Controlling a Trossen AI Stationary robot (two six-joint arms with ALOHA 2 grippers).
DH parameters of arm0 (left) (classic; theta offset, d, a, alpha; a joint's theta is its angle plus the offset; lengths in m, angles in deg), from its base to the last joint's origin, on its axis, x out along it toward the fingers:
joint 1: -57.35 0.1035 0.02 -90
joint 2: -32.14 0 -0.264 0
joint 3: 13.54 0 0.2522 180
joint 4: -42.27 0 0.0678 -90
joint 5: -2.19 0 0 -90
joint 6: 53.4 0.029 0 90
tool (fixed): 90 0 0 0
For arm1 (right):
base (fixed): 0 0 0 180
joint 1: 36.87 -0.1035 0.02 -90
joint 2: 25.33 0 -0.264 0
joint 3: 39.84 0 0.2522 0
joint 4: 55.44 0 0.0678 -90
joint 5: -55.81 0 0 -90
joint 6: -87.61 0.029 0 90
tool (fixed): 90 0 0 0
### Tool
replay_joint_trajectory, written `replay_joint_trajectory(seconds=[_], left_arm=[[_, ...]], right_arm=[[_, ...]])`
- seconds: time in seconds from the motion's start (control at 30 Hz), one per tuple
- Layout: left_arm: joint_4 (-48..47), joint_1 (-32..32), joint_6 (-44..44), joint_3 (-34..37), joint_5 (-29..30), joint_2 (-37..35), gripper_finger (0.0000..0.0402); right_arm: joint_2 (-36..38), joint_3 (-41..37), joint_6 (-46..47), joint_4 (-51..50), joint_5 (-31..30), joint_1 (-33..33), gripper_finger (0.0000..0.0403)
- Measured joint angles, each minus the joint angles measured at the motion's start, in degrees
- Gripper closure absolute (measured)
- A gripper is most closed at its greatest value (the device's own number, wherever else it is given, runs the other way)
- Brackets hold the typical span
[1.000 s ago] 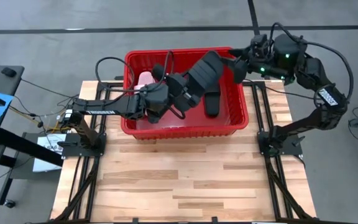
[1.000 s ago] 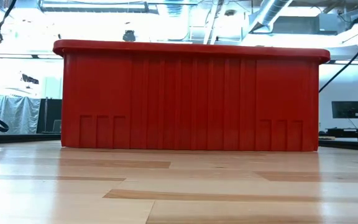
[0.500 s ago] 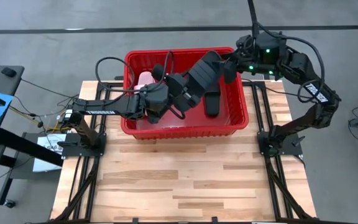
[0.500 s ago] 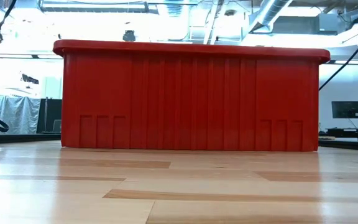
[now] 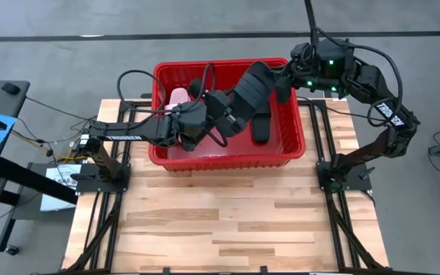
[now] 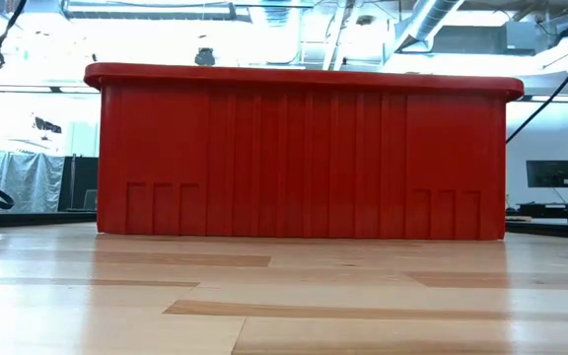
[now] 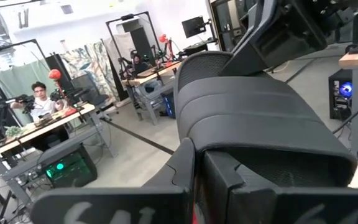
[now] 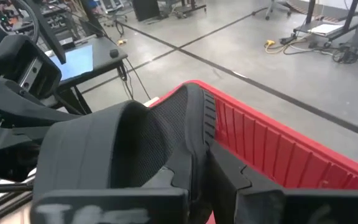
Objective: Pick and place slides into bin
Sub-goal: Put the black slipper in the red bin
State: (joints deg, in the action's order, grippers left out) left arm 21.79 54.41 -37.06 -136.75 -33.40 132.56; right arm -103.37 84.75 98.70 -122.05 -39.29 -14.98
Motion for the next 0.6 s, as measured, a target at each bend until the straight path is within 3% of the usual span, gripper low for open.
replay_joint_trajectory(seconds=[0.2, 0.33, 0.6], left_arm=[[0.0, 0.1, 0.0, 0.0, -2.1, 0.0, 0.0401], [0.1, 0.1, -0.4, 0.0, -0.5, 0.0, 0.0395], [0.3, -0.8, -0.5, 0.0, 2.7, 0.0, 0.0294]], right_arm=[[0.1, 0.0, -0.5, -0.1, -0.1, 0.0, 0.0388], [0.1, 0.0, -0.6, -0.1, 0.2, 0.0, 0.0388], [0.0, 0.0, -0.7, 0.0, 0.9, 0.0, 0.0389]])
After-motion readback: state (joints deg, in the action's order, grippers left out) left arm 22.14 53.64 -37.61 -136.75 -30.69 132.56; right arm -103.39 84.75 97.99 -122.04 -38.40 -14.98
